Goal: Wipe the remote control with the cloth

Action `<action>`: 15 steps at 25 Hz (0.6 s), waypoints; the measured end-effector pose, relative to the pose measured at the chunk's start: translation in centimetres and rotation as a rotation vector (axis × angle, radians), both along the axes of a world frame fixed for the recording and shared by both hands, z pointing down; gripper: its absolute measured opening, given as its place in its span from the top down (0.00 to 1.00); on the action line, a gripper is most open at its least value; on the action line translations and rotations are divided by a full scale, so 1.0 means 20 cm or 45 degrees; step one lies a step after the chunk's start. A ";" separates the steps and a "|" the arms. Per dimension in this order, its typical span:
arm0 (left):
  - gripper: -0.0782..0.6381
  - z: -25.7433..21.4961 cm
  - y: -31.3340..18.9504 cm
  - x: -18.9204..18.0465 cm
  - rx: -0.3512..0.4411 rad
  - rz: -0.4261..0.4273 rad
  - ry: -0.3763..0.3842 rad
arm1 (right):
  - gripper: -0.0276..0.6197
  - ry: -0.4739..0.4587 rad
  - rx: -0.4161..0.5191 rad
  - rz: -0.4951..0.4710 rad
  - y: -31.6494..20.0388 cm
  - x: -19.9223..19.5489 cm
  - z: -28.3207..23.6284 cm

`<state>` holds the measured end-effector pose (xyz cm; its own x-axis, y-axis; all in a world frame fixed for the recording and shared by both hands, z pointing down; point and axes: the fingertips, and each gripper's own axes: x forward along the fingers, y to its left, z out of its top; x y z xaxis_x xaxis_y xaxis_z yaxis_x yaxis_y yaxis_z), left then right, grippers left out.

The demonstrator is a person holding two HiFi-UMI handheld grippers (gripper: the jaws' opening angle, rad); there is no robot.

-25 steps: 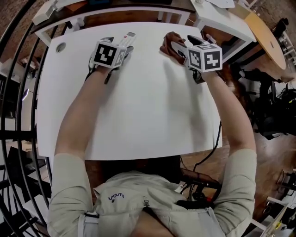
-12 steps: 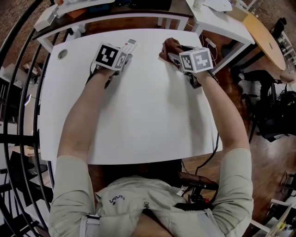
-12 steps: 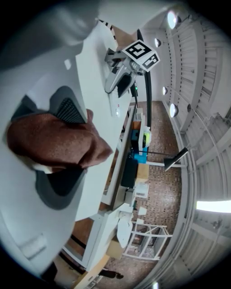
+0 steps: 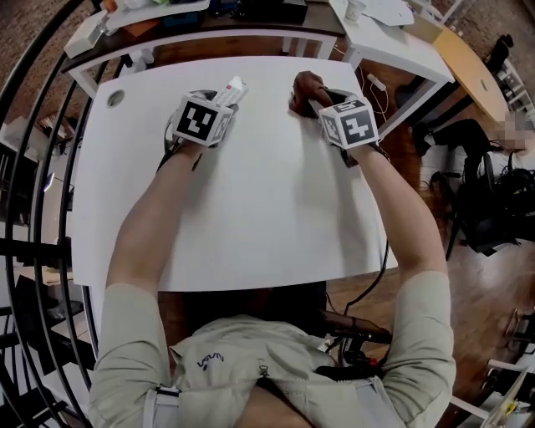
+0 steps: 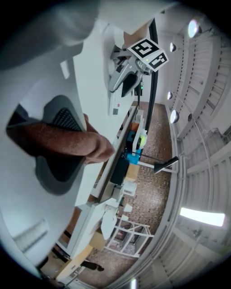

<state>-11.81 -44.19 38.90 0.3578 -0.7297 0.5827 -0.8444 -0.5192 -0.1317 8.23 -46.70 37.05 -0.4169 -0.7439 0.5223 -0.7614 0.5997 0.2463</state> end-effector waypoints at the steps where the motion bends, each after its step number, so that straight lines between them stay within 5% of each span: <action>1: 0.55 -0.02 0.03 0.01 0.032 0.009 -0.007 | 0.75 -0.006 0.029 -0.013 0.02 -0.01 -0.04; 15: 0.55 -0.62 0.74 0.22 0.661 0.185 0.004 | 0.76 -0.074 0.518 -0.165 0.70 -0.18 -0.71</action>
